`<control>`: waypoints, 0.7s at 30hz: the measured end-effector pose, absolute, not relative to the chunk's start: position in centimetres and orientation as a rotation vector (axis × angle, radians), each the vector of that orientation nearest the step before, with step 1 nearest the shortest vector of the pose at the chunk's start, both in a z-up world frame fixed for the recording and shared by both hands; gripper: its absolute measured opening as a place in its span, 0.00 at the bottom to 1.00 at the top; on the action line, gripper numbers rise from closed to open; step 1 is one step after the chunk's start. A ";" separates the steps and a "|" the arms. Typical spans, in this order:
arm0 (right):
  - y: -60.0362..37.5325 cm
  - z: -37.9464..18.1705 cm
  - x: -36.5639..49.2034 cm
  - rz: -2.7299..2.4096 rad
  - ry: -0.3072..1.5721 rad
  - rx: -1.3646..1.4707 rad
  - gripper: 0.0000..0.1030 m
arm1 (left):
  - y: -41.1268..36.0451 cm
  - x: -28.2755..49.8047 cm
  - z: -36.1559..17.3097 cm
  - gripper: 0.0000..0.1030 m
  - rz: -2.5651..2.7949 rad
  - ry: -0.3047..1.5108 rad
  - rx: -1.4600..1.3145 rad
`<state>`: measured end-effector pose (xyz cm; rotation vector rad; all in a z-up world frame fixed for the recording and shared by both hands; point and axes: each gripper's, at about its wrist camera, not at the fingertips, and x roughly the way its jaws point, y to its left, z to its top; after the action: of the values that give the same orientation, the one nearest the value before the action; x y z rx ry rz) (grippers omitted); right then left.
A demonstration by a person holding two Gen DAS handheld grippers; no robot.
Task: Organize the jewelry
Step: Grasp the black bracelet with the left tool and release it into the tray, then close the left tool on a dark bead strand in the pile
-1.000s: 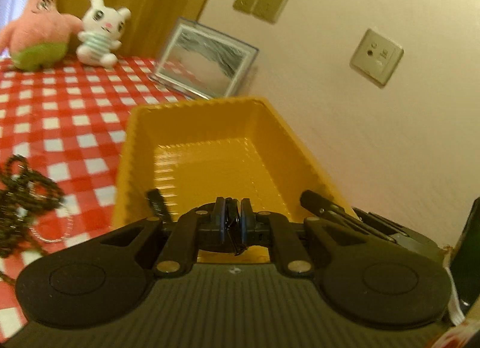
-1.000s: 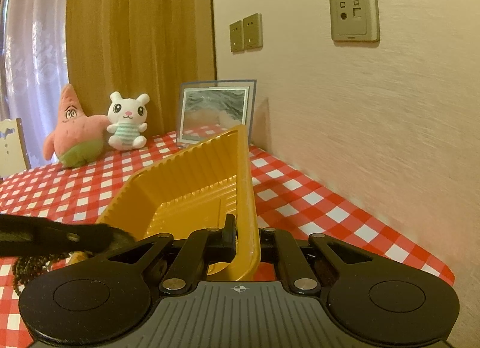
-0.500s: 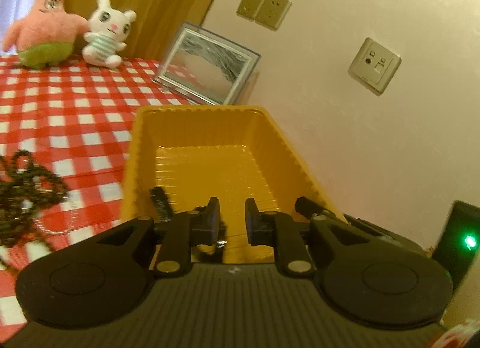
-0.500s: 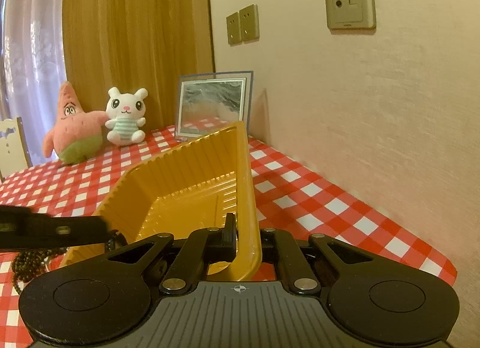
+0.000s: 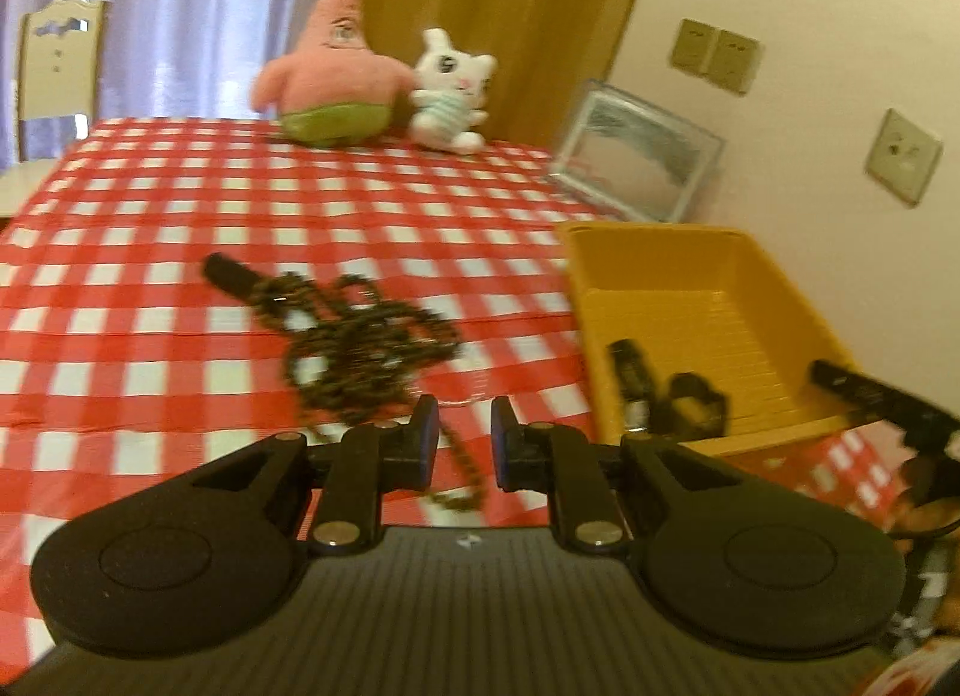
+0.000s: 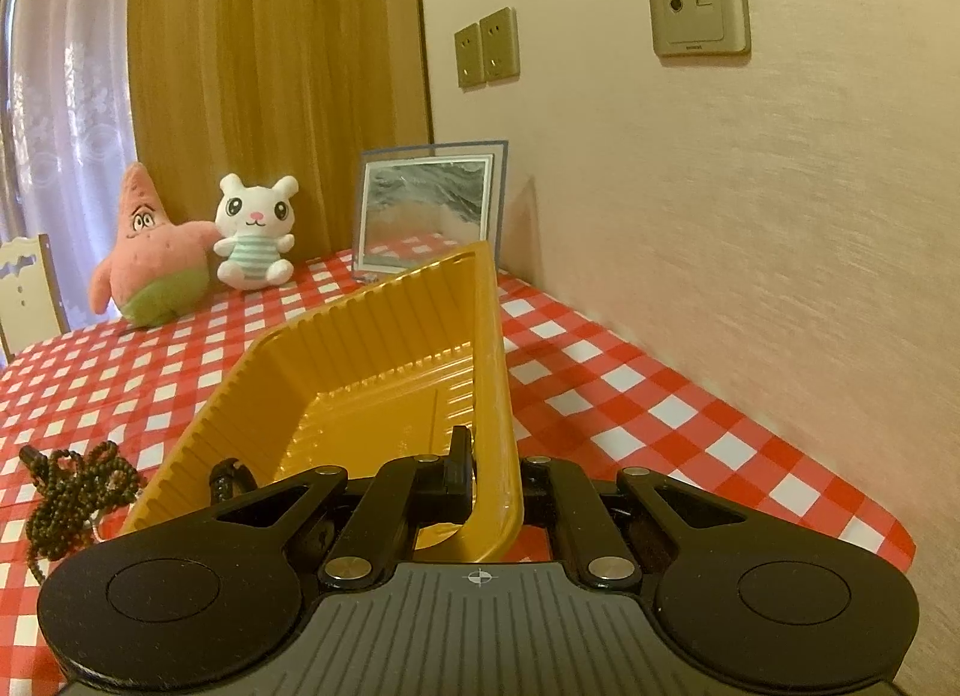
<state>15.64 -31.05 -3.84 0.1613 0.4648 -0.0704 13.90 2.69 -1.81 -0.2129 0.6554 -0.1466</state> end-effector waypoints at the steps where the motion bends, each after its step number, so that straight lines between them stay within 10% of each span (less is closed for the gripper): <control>1: -31.1 -3.8 15.6 -0.070 0.465 0.160 0.05 | 2.9 13.9 -2.0 0.15 -0.136 0.657 -0.202; 21: -30.9 -4.1 15.9 -0.087 0.467 0.146 0.05 | 3.5 16.1 -3.8 0.15 -0.094 0.648 -0.098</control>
<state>15.94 -30.88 -4.11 0.1463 0.4670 -0.0873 16.05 3.55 -3.77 -0.0976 0.6480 -0.0943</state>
